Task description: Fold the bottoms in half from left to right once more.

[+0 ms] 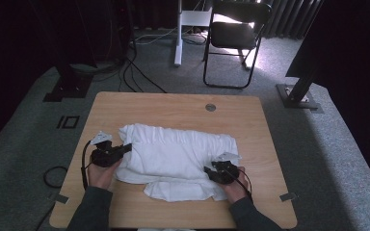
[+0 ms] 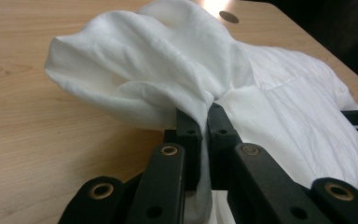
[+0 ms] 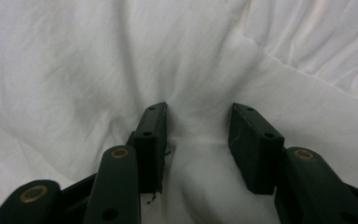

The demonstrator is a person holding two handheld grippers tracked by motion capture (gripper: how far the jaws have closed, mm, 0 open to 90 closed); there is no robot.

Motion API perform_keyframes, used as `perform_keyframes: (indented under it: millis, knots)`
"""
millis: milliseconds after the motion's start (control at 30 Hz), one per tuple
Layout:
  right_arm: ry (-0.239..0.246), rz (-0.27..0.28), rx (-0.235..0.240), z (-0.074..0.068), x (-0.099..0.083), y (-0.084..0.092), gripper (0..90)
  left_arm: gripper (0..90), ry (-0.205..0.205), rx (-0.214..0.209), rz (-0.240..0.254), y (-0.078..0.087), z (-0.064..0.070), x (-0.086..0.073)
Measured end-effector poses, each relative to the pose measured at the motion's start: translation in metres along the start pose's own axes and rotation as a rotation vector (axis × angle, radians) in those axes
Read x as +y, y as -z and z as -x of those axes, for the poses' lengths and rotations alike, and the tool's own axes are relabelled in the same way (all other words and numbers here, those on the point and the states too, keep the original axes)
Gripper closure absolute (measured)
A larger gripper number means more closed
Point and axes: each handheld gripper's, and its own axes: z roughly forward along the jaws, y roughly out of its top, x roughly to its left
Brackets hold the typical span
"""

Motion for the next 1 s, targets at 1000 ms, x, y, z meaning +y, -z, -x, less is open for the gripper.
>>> perform_keyframes:
  millis: [1000]
  knots:
    - [0.137,0.023,0.008,-0.045,0.060,-0.051,49.7,87.2,-0.018,-0.108,0.106,0.007,0.017,0.041]
